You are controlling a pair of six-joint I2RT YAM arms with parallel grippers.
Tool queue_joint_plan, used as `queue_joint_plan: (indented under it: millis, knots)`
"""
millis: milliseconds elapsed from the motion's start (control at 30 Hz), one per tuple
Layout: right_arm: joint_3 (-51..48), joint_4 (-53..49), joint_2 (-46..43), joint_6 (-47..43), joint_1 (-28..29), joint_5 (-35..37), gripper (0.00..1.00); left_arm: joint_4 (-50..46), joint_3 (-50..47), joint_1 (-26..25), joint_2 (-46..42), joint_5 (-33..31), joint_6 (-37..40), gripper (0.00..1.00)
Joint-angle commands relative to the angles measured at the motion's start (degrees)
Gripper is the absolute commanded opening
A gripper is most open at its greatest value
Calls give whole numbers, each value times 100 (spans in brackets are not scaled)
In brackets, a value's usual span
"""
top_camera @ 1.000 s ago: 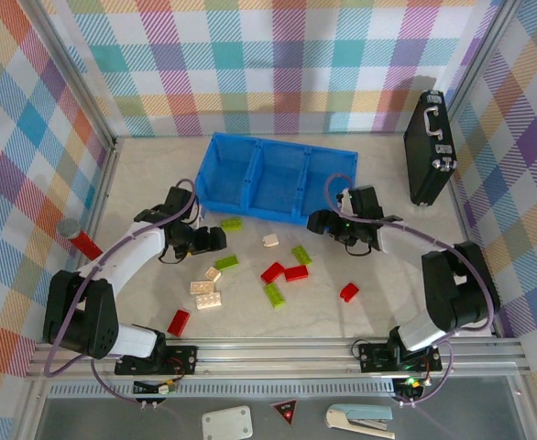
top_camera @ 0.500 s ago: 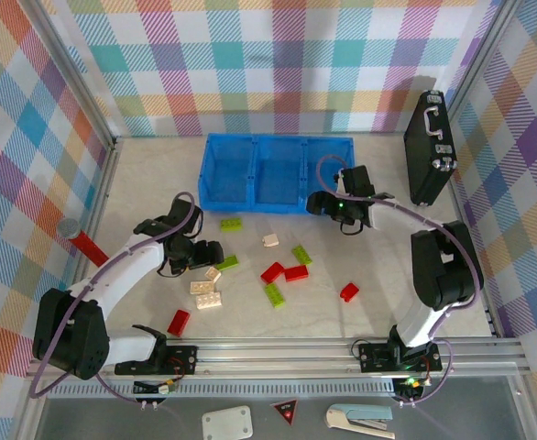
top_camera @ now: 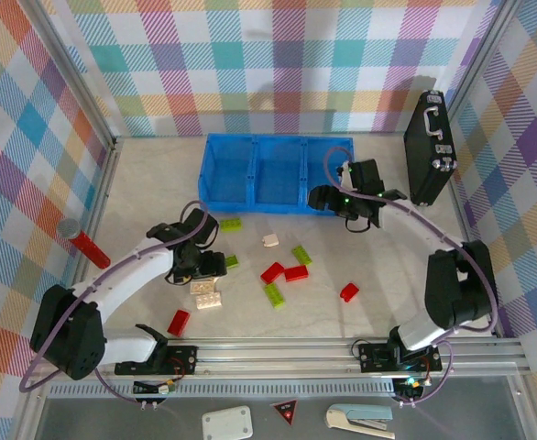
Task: Sort the legos into containers by color
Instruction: Rotate the container at the top-center of the table, then pick up the lego from the bottom-left of the table.
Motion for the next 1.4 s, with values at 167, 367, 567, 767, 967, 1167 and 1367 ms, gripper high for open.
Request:
queue_joint_plan:
  millis: [167, 367, 567, 767, 967, 1167, 1367]
  knots:
    - [-503, -536, -913, 77, 110, -166, 82, -655, -519, -326, -651, -580, -1114, 85]
    - [-752, -773, -1467, 98, 116, -198, 82, -1200, -621, -798, -772, -1457, -2157, 87]
    - [-1016, -906, -1855, 163, 127, -248, 82, -1004, -1241, -1058, -1103, -1187, -2839, 85]
    - [-1204, -1003, -2135, 236, 127, -245, 83, -1020, -1655, -1207, -1546, -1026, -3147, 83]
    - [-1199, -1065, -2229, 249, 126, -244, 83, -1035, -1908, -1217, -1694, -862, -3159, 81]
    - [-1172, -1126, -2349, 282, 123, -240, 83, -874, -2194, -1216, -1964, -527, -3155, 80]
    - [-1215, -1174, -2427, 280, 122, -235, 83, -792, -2206, -1214, -1978, -326, -3071, 70]
